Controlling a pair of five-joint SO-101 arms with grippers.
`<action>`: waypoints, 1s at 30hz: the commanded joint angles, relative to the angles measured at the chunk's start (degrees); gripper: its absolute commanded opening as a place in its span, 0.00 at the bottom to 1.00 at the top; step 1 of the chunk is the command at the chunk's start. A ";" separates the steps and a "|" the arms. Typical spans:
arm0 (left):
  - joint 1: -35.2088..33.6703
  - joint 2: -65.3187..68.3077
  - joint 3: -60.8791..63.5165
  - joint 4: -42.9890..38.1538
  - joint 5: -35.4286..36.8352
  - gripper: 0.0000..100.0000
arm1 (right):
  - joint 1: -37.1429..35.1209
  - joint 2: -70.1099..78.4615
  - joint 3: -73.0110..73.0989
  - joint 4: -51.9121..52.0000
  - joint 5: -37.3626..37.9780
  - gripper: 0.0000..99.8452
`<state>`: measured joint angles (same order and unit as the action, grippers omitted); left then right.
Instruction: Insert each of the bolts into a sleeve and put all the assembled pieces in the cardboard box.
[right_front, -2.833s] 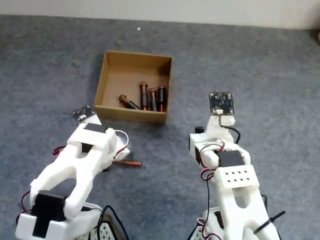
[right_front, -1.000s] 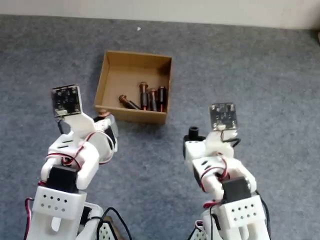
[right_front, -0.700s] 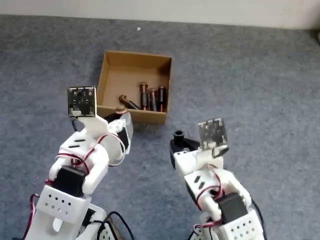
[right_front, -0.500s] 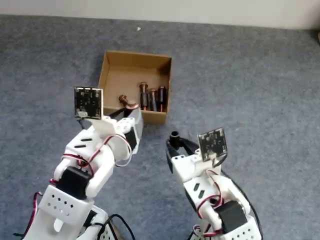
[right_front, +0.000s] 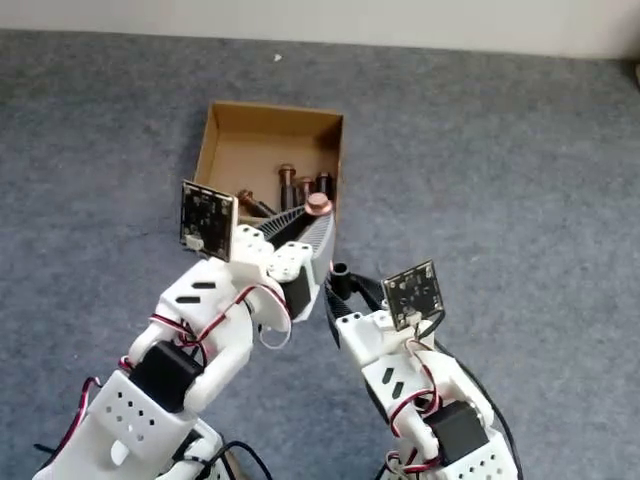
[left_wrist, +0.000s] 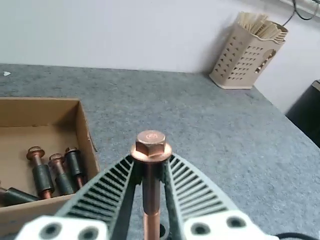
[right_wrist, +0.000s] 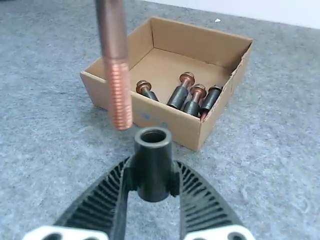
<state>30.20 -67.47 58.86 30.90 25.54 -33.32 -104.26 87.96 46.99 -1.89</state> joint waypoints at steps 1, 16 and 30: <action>1.27 -0.40 -1.80 -2.37 -1.14 0.01 | -2.42 -0.92 -1.01 -2.15 0.97 0.00; 1.19 -0.92 5.49 -5.36 -0.97 0.01 | -1.89 -0.92 -1.45 -2.15 3.87 0.00; 2.42 -0.92 7.96 -0.97 -1.58 0.01 | -0.22 -0.92 -1.27 -2.15 3.87 0.00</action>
<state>31.34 -67.65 67.12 26.59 25.36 -35.25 -104.18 88.04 46.99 1.80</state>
